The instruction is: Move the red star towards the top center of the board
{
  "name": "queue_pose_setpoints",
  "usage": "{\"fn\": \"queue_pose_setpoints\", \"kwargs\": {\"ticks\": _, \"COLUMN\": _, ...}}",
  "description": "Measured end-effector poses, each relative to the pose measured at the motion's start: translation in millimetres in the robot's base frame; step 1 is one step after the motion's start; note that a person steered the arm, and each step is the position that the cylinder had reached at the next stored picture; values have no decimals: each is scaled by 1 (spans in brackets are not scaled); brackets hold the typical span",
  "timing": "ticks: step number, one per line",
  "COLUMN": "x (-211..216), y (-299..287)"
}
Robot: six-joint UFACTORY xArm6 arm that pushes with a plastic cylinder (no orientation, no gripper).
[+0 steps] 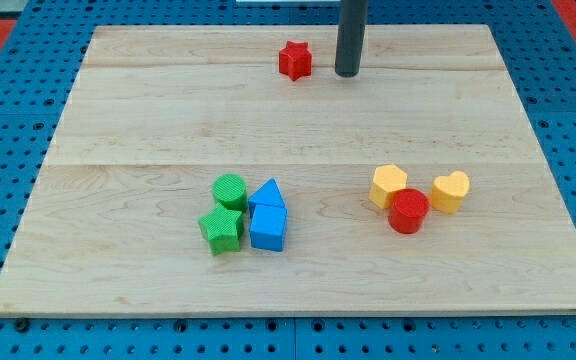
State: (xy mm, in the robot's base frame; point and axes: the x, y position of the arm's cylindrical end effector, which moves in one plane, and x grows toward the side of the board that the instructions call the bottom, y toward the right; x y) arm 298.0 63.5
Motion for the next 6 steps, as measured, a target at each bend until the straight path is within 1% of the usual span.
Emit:
{"fn": "queue_pose_setpoints", "kwargs": {"ticks": 1, "x": 0, "y": -38}}
{"fn": "queue_pose_setpoints", "kwargs": {"ticks": 2, "x": -17, "y": -77}}
{"fn": "queue_pose_setpoints", "kwargs": {"ticks": 3, "x": -13, "y": -79}}
{"fn": "queue_pose_setpoints", "kwargs": {"ticks": 4, "x": 49, "y": -148}}
{"fn": "queue_pose_setpoints", "kwargs": {"ticks": 6, "x": 237, "y": -230}}
